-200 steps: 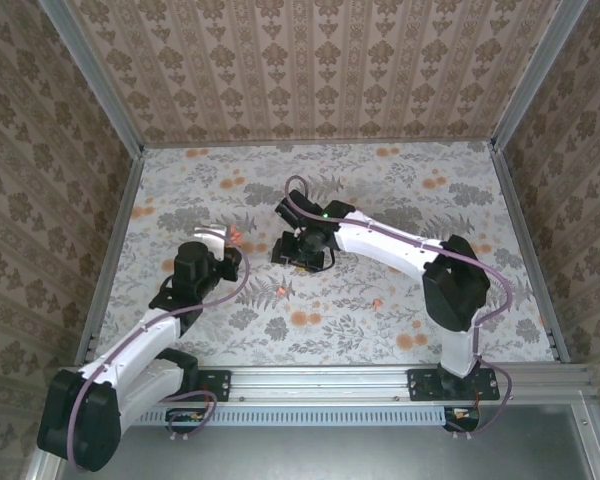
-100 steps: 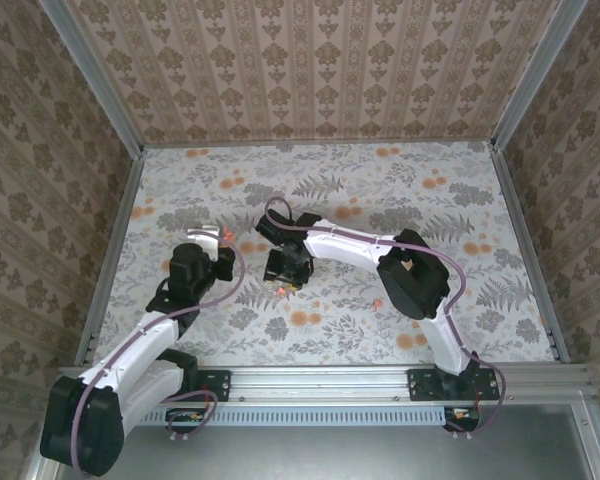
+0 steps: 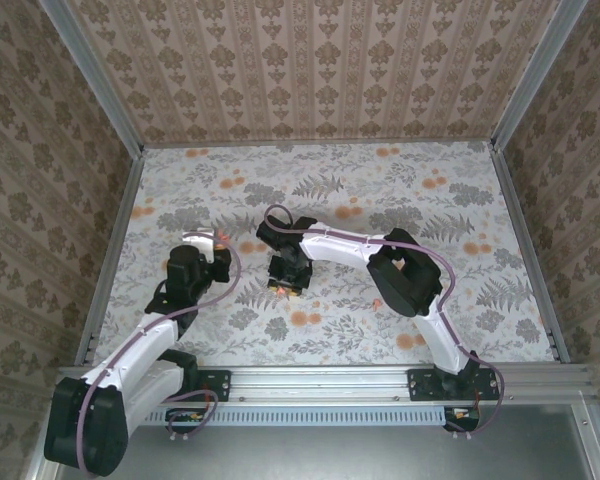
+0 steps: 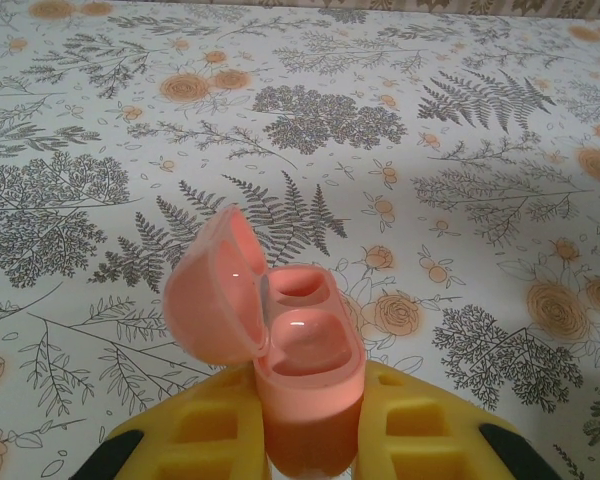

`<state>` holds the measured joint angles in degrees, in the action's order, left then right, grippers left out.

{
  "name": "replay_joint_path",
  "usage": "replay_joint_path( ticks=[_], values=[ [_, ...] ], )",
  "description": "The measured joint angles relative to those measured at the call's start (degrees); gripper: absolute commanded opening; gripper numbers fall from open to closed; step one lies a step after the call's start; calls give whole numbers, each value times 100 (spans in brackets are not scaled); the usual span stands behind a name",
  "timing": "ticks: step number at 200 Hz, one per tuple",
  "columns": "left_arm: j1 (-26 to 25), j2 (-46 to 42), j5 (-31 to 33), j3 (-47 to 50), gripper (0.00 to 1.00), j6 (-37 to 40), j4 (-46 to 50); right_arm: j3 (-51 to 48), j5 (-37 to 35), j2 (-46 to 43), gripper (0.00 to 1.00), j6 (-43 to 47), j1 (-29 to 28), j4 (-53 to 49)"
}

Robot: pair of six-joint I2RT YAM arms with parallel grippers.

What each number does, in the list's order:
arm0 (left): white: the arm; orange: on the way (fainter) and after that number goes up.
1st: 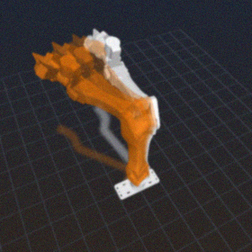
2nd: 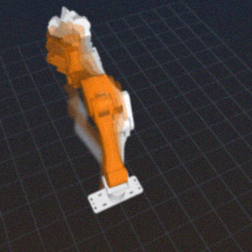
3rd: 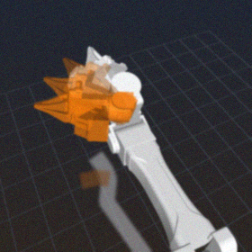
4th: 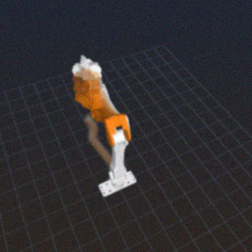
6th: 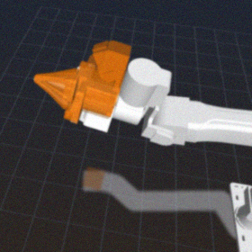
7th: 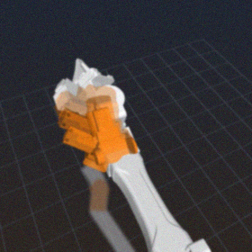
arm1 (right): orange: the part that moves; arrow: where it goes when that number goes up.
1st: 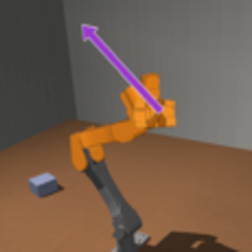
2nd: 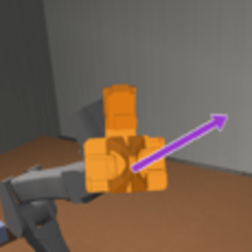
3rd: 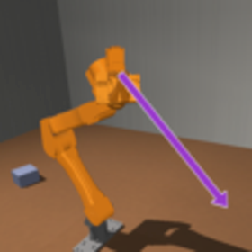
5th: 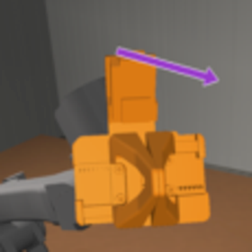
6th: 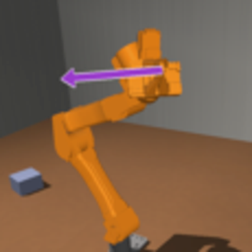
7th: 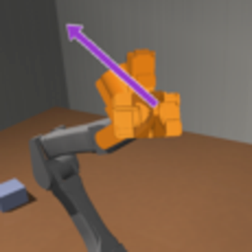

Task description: Insert wireless bluetooth earbuds into charging case

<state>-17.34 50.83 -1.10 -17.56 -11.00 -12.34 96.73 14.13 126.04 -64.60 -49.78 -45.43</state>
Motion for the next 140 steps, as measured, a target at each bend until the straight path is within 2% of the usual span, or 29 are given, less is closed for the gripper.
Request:
replay_joint_path(
  ticks=[79, 140],
  values=[
    [20, 0, -48, 9, 6, -46, -9, 13, 81, 46, 25, -20, 0, -2],
    [20, 0, -142, 83, 6, -59, -157, 31, 90, 57, 24, -13, 0, 66]
  ],
)
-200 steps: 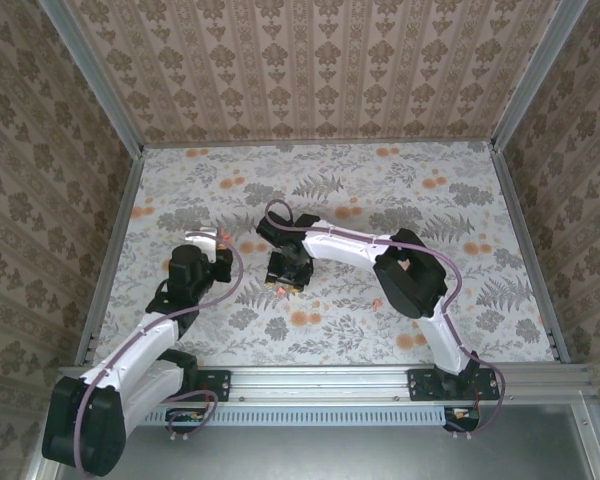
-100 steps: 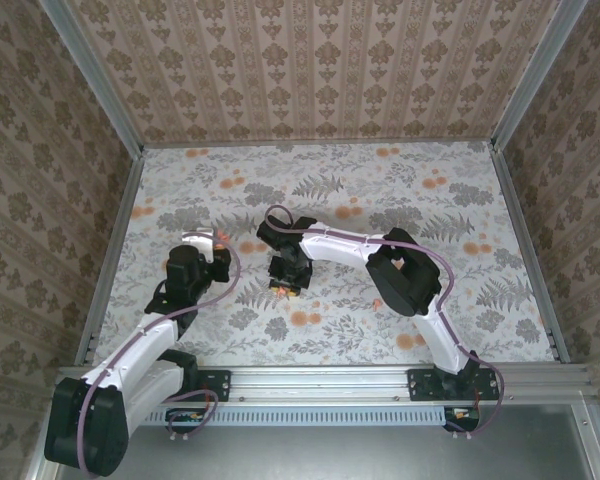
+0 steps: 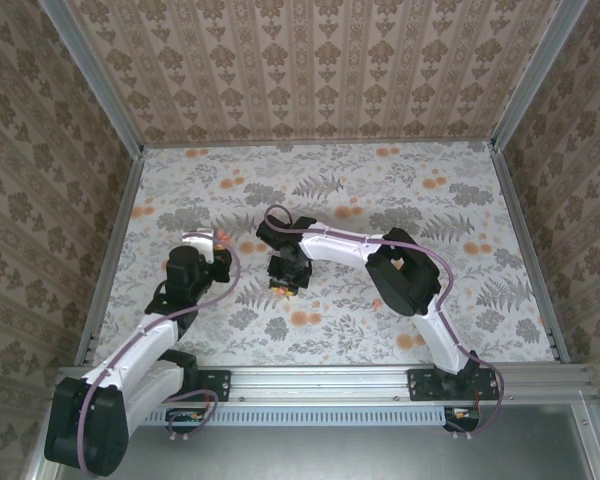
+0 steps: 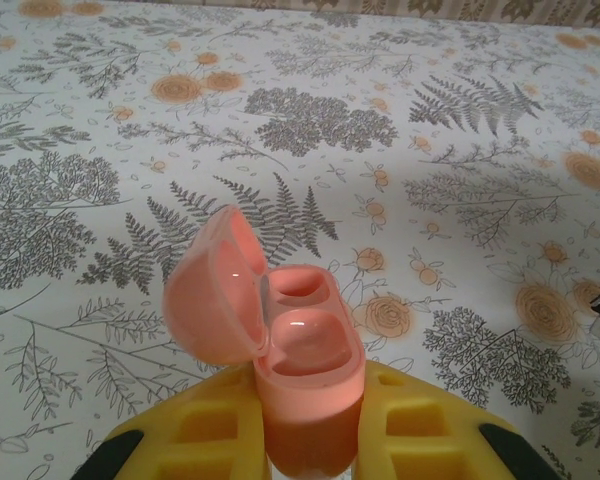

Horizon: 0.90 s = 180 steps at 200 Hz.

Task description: Insert wireless bluetooth earbuds into charging case

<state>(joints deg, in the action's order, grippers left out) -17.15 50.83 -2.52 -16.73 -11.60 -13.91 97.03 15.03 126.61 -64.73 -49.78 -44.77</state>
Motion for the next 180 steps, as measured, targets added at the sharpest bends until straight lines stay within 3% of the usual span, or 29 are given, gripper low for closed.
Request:
replay_joint_path(
  ticks=[63, 180],
  values=[
    [-92, 212, -367, 199, 5, 0, -601, -1075, -188, -671, 24, 22, 83, 846],
    [-1443, 2124, -986, -310, 5, 876, -2109, -4098, -1425, -3499, 24, 772, 778, 3246]
  ],
)
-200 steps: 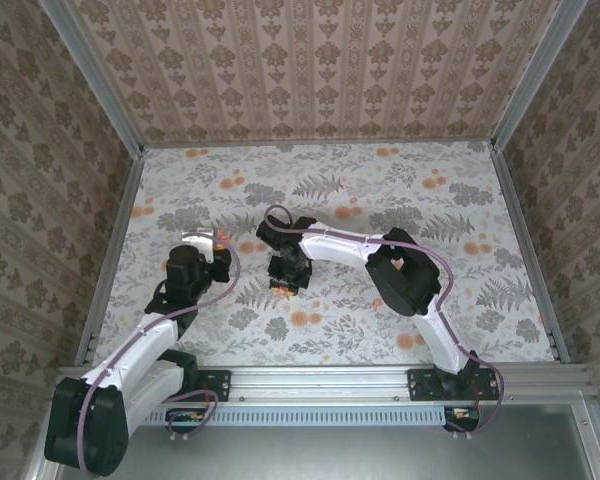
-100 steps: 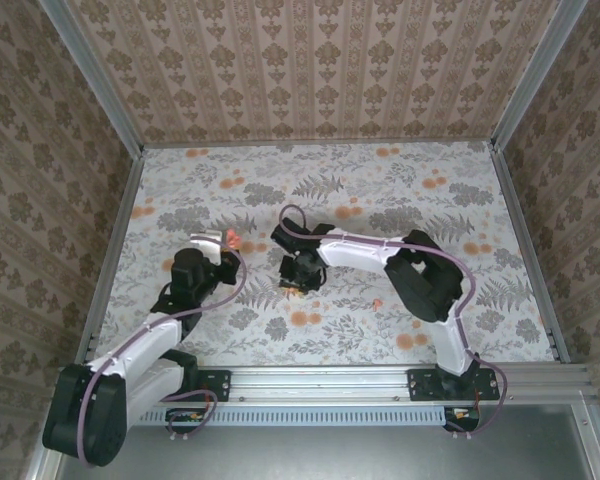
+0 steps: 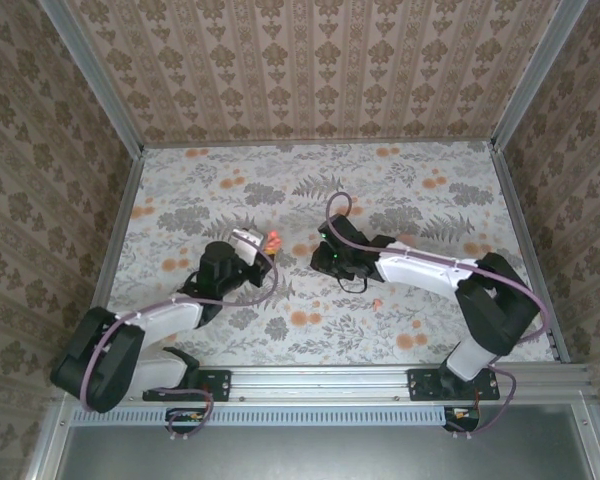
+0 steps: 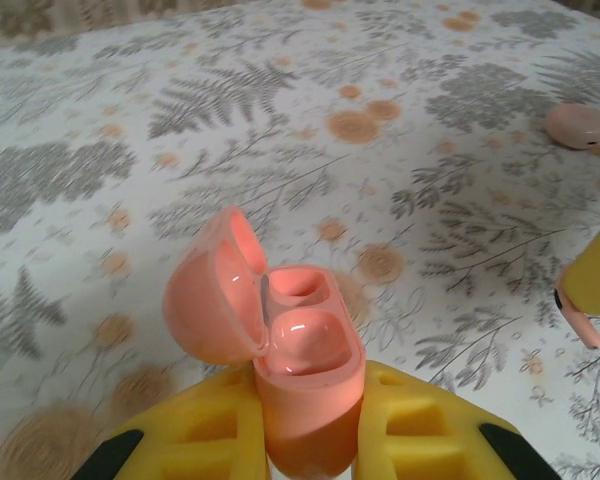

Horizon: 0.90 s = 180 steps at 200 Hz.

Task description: Insert wireless bluetooth earbuds into charging case

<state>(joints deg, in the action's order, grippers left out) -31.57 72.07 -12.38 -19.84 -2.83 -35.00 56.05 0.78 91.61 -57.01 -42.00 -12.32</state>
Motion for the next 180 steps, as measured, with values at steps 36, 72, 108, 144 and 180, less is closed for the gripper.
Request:
replay_joint_path(
  ticks=[36, 72, 108, 144, 180],
  values=[
    [-168, 494, -339, -310, 5, 271, -348, -490, -315, -562, 24, 382, 72, 619],
    [-177, 892, -715, -413, 5, 398, -841, -949, -573, -1102, 24, 769, 92, 1134],
    [-177, 1272, -1174, -494, 5, 426, -1222, -1331, -719, -1626, 24, 1119, 92, 1670],
    [-177, 1504, -1661, -702, 5, 485, -1497, -1556, -750, -1915, 24, 1482, 92, 2155],
    [-177, 1576, -2028, -857, 5, 588, -1764, -1585, -743, -2046, 24, 1836, 90, 2481]
  ],
)
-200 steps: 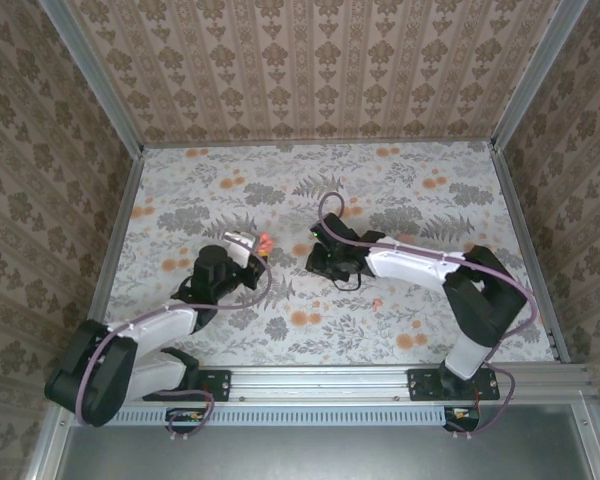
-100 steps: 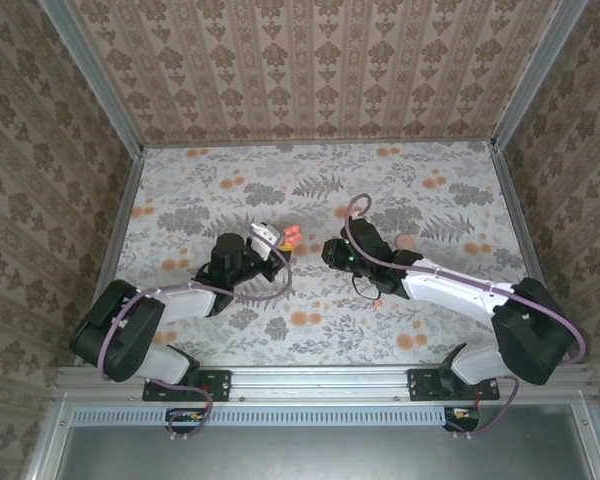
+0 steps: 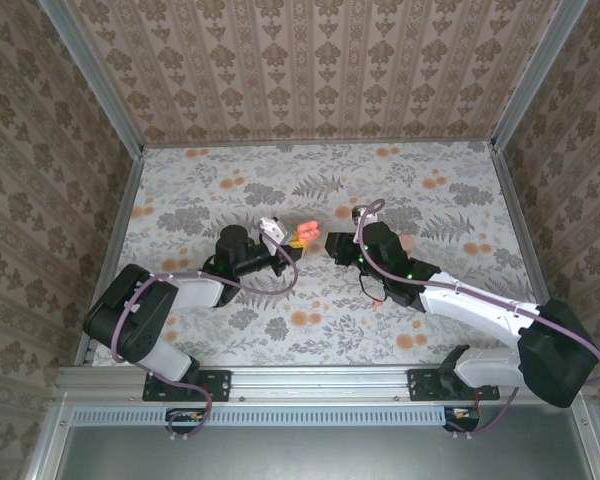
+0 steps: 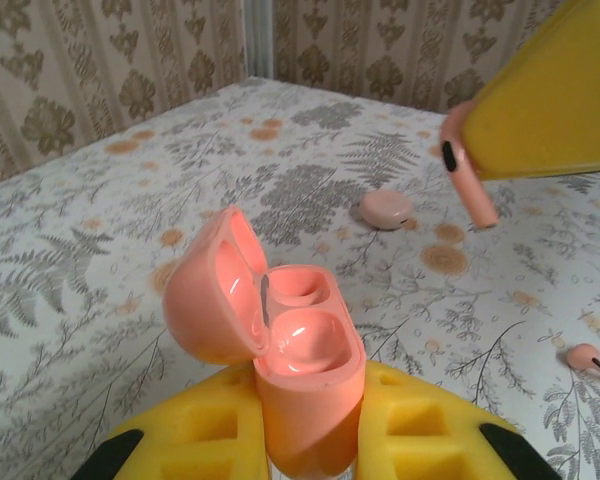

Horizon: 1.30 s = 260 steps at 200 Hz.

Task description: Insert wireless bluetooth earbuds into charging case

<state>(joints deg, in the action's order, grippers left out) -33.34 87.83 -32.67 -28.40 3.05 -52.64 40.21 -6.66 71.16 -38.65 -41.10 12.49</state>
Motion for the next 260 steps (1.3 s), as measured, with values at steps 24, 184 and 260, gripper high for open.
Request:
replay_joint_path(
  ticks=[24, 184, 260],
  values=[
    [0, 0, -229, -20, 5, 50, -61, 0, 59, -44, 24, 190, -11, 221],
    [0, -22, -511, -107, 5, 61, -96, 376, 435, 636, 24, 446, -179, 876],
    [0, -133, -505, -127, 5, -28, -149, 391, 450, 715, 24, 444, -192, 979]
  ],
)
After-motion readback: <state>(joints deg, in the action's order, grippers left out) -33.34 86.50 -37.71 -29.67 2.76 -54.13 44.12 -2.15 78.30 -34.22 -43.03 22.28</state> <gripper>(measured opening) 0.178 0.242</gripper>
